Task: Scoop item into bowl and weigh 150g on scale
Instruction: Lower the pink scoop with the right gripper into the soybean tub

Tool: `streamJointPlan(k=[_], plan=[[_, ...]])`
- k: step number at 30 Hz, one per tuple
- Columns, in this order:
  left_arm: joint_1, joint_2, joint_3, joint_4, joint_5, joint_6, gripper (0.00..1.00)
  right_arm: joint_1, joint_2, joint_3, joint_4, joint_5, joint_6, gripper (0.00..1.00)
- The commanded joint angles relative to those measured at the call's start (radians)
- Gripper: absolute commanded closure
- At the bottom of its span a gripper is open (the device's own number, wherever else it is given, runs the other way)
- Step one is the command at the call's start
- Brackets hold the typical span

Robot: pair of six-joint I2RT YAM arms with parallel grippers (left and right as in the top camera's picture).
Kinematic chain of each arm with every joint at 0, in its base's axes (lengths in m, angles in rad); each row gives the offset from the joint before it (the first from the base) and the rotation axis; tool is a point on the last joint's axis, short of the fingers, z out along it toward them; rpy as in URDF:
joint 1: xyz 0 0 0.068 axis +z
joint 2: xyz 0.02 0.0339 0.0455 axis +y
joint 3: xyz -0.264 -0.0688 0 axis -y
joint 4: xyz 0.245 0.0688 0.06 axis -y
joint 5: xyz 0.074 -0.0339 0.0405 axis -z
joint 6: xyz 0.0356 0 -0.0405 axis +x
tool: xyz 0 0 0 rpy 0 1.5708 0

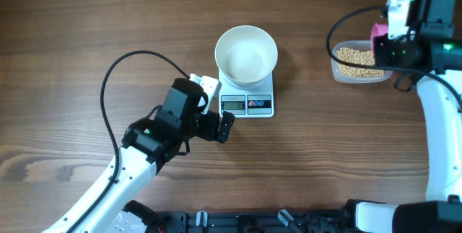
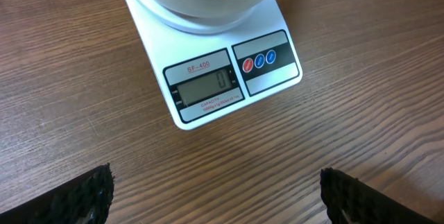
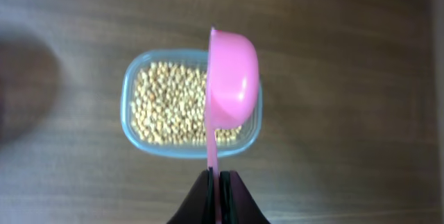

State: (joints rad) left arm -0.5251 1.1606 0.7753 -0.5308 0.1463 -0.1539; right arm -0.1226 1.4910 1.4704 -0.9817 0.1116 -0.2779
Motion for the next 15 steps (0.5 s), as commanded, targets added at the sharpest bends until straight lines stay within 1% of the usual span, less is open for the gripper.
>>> streamJointPlan(k=[1,9,15], plan=[[-0.005,0.005,0.021,0.0,-0.006,0.012,0.0,-0.063,0.045,0.008,-0.011,-0.201,-0.087,0.96],[-0.005,0.005,0.021,-0.001,-0.006,0.012,0.0,-0.111,0.121,0.008,-0.014,-0.209,-0.06,0.96],[-0.005,0.005,0.021,-0.001,-0.006,0.012,0.0,-0.111,0.136,0.008,-0.014,-0.123,-0.019,0.96]])
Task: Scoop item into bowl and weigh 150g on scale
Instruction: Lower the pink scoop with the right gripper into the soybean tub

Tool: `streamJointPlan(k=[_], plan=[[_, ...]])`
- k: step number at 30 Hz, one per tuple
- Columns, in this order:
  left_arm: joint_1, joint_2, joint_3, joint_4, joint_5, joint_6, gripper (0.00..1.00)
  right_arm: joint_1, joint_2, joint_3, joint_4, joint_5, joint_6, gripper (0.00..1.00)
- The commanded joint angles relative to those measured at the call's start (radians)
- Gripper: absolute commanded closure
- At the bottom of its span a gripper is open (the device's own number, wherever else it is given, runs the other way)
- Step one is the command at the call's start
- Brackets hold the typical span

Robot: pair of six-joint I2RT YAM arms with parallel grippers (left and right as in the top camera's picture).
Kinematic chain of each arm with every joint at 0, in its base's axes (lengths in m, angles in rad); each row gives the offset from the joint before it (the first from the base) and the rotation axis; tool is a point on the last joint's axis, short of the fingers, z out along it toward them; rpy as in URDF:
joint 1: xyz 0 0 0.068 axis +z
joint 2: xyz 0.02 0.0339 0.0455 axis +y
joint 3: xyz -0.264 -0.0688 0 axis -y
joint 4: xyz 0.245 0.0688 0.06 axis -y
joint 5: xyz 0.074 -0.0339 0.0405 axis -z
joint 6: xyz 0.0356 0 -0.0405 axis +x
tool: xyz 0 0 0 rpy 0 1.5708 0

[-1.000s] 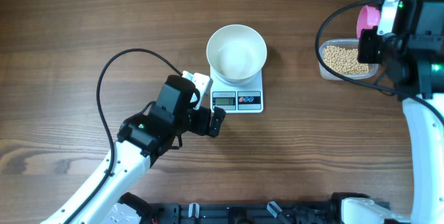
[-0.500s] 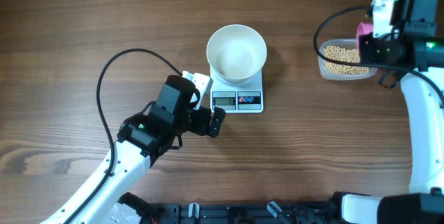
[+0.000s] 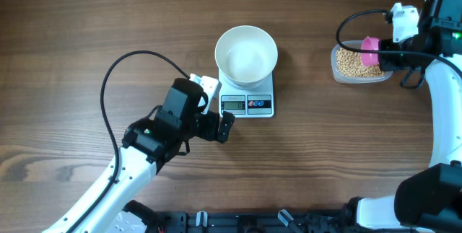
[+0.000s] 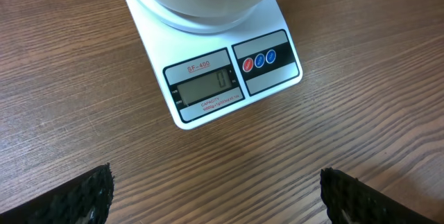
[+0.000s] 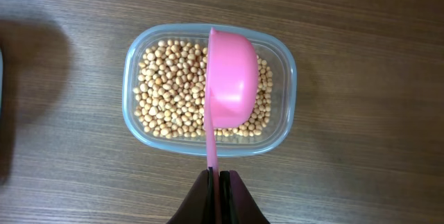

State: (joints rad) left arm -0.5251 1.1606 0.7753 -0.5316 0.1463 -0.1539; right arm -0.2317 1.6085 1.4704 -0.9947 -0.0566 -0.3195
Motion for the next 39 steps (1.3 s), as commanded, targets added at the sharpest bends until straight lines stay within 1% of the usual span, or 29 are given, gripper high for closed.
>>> streamJointPlan(k=[1,6,16,22,27,39], plan=[[-0.005,0.005,0.021,0.0,-0.006,0.012,0.0,-0.002,0.02,0.008,-0.001,0.075,0.036,0.96],[-0.005,0.005,0.021,0.0,-0.006,0.012,0.0,-0.002,0.021,0.008,0.008,0.089,0.037,0.96],[-0.005,0.005,0.021,0.0,-0.006,0.012,0.0,-0.002,0.027,0.007,0.018,0.056,0.061,0.96],[-0.005,0.005,0.021,0.0,-0.006,0.012,0.0,-0.001,0.07,0.007,0.006,0.056,0.063,0.96],[-0.005,0.005,0.021,0.0,-0.006,0.012,0.0,-0.001,0.095,0.007,0.002,0.056,0.093,0.96],[-0.005,0.005,0.021,0.0,-0.006,0.012,0.0,0.03,0.103,0.006,-0.003,0.056,0.111,0.96]])
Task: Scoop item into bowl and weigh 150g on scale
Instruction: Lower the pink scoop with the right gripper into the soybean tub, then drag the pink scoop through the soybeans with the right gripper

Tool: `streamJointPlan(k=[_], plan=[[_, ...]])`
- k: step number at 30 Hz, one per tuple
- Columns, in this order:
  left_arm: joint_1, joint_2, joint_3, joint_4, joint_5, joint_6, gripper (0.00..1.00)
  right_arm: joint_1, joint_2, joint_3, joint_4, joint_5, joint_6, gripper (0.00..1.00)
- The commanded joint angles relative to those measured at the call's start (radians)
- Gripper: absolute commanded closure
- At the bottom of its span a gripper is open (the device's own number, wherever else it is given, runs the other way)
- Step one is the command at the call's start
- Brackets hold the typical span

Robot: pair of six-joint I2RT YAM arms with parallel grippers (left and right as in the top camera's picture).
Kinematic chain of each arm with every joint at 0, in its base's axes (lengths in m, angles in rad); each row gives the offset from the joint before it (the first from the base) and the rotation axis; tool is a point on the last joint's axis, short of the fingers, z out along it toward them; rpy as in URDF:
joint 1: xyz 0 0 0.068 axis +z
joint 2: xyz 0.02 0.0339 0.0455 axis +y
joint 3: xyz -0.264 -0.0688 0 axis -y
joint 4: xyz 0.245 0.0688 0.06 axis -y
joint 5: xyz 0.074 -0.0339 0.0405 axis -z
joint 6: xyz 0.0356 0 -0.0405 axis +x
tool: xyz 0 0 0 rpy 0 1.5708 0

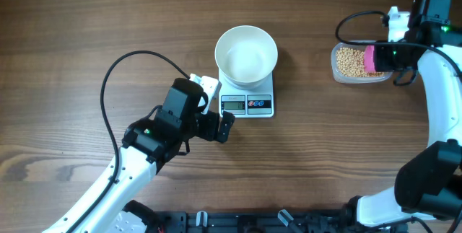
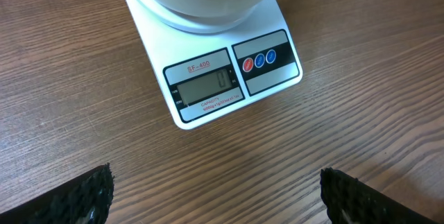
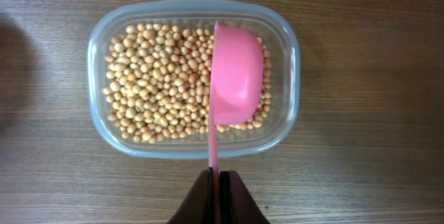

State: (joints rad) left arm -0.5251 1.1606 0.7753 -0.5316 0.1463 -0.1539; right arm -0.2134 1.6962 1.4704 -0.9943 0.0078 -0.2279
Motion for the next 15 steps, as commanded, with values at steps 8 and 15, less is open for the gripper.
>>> streamJointPlan(k=[8,15], plan=[[-0.005,0.005,0.021,0.0,-0.006,0.012,0.0,0.011,0.016,0.006,-0.005,-0.051,0.018,0.96],[-0.005,0.005,0.021,0.0,-0.006,0.012,0.0,0.011,0.027,0.006,-0.003,-0.063,0.018,0.96]])
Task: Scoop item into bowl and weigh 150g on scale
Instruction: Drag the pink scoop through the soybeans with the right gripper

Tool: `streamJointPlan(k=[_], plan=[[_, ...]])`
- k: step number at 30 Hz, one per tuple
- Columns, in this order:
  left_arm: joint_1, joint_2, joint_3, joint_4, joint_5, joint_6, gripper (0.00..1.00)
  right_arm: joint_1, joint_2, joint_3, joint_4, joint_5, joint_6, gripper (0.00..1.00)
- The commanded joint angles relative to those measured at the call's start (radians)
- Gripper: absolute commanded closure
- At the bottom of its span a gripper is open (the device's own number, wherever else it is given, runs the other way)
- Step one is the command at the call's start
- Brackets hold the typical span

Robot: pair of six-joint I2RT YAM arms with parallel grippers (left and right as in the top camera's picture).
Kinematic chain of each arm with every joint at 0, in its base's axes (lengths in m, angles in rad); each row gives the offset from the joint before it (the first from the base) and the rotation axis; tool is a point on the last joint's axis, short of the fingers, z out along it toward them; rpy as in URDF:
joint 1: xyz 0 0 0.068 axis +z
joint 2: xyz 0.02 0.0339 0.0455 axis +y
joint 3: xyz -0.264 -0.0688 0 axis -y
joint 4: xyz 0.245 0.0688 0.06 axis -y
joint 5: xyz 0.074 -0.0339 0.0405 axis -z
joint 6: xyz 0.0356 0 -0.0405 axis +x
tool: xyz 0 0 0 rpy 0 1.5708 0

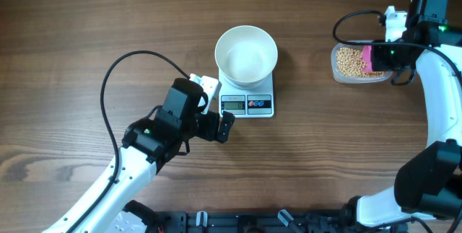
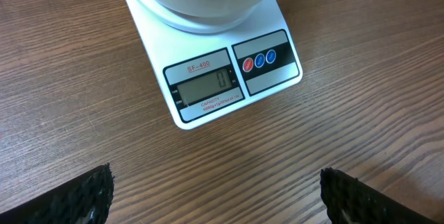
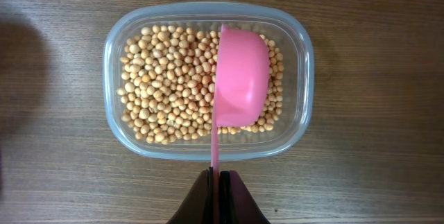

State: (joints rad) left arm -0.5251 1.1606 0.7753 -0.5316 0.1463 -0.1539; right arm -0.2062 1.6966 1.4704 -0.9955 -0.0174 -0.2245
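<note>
A white bowl (image 1: 246,55) stands on the white digital scale (image 1: 247,104), whose display (image 2: 205,85) reads 0. At the right, a clear tub of soybeans (image 3: 208,78) rests on the table. My right gripper (image 3: 216,177) is shut on the thin handle of a pink scoop (image 3: 240,78), whose cup, turned on its side, hangs over the right half of the beans. My left gripper (image 2: 216,189) is open, its fingertips (image 2: 90,193) just in front of the scale, holding nothing.
The wooden table (image 1: 86,31) carries only the scale, bowl and tub. A black cable (image 1: 123,63) loops from the left arm over the table's left half. The tub of beans (image 1: 357,63) sits near the right edge, under the right arm.
The right gripper with the pink scoop has shifted slightly, so the tub sits a little further right in its view. The left arm, scale and bowl are unchanged.
The right gripper first held the pink scoop well above the tub, which looked small and blurred. Then it was lower and centred over the beans. By now the tub fills the wrist view with the scoop close over its right half. The left arm stayed still.
</note>
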Motion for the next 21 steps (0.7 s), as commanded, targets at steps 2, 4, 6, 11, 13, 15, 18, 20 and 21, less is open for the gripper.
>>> streamJointPlan(k=[2,4,6,11,13,15,18,20,21], plan=[[-0.005,0.005,0.021,0.0,-0.006,0.012,0.0,0.004,0.043,0.006,-0.007,-0.055,0.014,0.96],[-0.005,0.005,0.021,0.0,-0.006,0.012,0.0,0.004,0.054,0.006,-0.014,-0.075,0.014,0.96],[-0.005,0.005,0.021,0.0,-0.006,0.012,0.0,0.004,0.067,0.006,-0.023,-0.112,0.015,0.96],[-0.005,0.005,0.021,0.0,-0.006,0.012,0.0,0.004,0.067,0.006,-0.044,-0.122,0.015,0.96],[-0.005,0.005,0.021,0.0,-0.006,0.012,0.0,0.004,0.067,0.006,-0.056,-0.123,0.016,0.96],[-0.005,0.005,0.021,0.0,-0.006,0.012,0.0,0.004,0.067,0.006,-0.061,-0.132,0.018,0.96],[-0.005,0.005,0.021,0.0,-0.006,0.012,0.0,0.003,0.067,0.006,-0.061,-0.193,0.017,0.96],[-0.005,0.005,0.021,0.0,-0.006,0.012,0.0,-0.001,0.067,0.006,-0.06,-0.23,0.018,0.96],[-0.005,0.005,0.021,0.0,-0.006,0.012,0.0,-0.004,0.067,0.006,-0.06,-0.248,0.019,0.96]])
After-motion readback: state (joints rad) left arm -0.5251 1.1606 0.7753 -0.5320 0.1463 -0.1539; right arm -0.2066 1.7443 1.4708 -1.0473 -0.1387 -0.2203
